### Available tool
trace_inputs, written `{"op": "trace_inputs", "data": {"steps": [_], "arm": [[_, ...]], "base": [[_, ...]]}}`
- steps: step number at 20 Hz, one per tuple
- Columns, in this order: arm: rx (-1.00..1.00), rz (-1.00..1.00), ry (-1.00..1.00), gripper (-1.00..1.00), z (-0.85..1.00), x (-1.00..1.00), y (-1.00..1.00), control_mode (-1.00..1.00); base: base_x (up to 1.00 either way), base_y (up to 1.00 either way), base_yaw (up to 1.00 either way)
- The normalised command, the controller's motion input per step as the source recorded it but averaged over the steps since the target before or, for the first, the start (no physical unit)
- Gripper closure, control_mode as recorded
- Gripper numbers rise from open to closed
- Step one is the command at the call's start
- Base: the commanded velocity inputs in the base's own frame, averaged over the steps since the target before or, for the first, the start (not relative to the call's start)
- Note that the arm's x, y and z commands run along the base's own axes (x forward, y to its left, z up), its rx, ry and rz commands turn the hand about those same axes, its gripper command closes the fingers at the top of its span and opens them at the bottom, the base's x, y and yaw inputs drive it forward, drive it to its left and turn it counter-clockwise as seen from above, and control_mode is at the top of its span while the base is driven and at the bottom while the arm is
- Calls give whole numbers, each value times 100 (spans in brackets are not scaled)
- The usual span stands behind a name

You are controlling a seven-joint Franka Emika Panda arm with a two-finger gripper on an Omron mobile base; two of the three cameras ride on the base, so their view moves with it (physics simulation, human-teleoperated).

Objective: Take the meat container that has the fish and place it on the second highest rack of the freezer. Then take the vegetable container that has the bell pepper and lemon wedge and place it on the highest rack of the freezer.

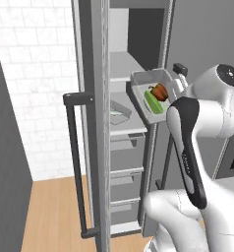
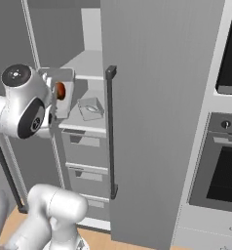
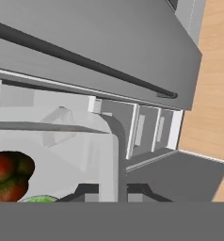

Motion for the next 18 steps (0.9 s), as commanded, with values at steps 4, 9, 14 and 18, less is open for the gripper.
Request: {"op": "trace_inputs", "data": {"steps": [4,9,14,18], "arm": [[7,2,0,100,25,42,0,-100],[0,0,3,100,16,59,7,-100],[0,0,9,100,2,79,10,-100],[0,0,8,100,0,75,7,-100]], "base": [[0,0,0],[0,0,0],[0,0,0],[0,0,0]]}}
